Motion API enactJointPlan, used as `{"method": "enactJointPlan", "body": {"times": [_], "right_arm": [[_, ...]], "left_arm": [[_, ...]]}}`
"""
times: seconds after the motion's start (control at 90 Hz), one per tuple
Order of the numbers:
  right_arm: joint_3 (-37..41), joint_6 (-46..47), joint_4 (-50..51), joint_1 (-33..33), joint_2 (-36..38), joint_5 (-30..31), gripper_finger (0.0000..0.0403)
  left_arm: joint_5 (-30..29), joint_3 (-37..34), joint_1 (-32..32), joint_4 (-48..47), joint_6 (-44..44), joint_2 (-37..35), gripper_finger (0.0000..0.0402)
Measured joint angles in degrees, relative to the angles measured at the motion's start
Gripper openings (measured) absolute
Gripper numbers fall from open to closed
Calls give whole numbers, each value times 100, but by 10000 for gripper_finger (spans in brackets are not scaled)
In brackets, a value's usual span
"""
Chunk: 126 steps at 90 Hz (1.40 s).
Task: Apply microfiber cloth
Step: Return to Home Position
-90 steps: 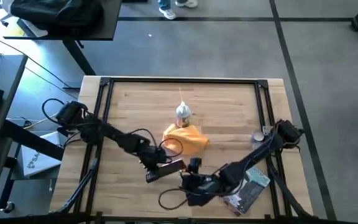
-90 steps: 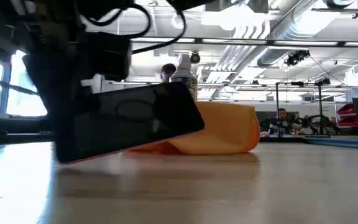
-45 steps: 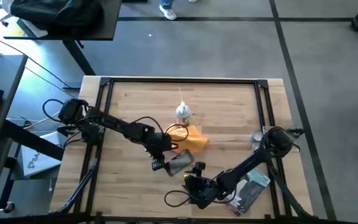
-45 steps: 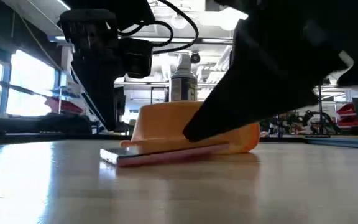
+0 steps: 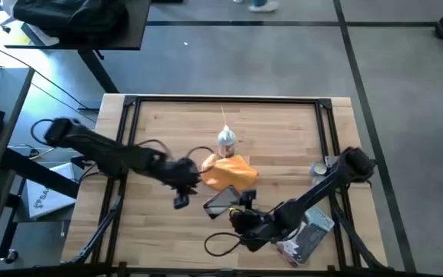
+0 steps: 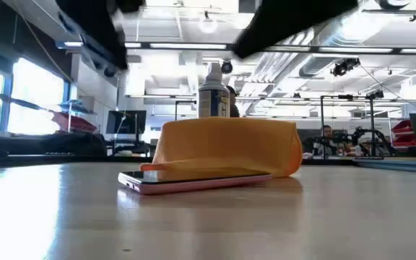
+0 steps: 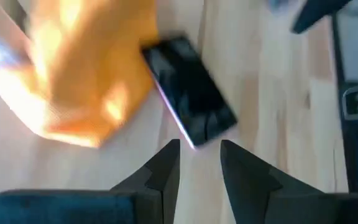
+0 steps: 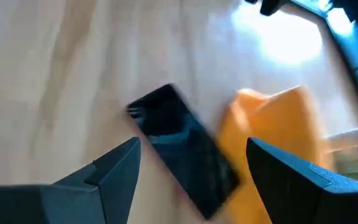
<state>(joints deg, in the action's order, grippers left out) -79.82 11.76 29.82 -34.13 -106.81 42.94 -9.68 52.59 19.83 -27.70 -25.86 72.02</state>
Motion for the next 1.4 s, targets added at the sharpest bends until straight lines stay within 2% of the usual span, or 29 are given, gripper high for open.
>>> {"method": "enactJointPlan", "body": {"times": [0.111, 0.244, 0.389, 0.578, 0.711, 0.878, 0.944, 1.056, 1.167, 1.267, 1.4], "right_arm": [[1, -97, 728, 168, 423, 277, 261], [4, 23, 1680, 481, 955, 648, 261], [8, -68, 2209, 939, 1547, 657, 261], [155, -483, 2195, 1490, 2506, 630, 261], [1089, -596, 1672, 1785, 3661, 474, 261], [3056, -148, 254, 1931, 5602, 338, 261], [3832, -169, -365, 1921, 6373, 104, 261], [4933, -286, -1394, 1929, 7505, -99, 261], [5865, -411, -2449, 1982, 8442, -274, 261], [6531, -348, -2841, 2090, 9100, -615, 261], [7309, -43, -2937, 2259, 9837, -880, 261]], "left_arm": [[-910, -295, 515, 28, -80, -722, 92], [-1622, -759, 978, 28, -198, -1446, 92], [-2064, -1210, 1324, 75, -287, -2126, 92], [-2472, -1593, 1543, 50, -292, -2839, 92], [-2680, -1804, 1565, 50, -177, -3210, 92], [-3002, -1967, 1539, 139, 89, -3431, 92], [-3127, -2022, 1510, 348, 372, -3475, 92], [-2950, -2029, 1296, 797, 1035, -3534, 88], [-2176, -2029, 910, 1251, 1772, -3655, 81], [-1490, -2029, 446, 1563, 2388, -3724, 71], [-990, -2054, -245, 1628, 2803, -3737, 58]]}}
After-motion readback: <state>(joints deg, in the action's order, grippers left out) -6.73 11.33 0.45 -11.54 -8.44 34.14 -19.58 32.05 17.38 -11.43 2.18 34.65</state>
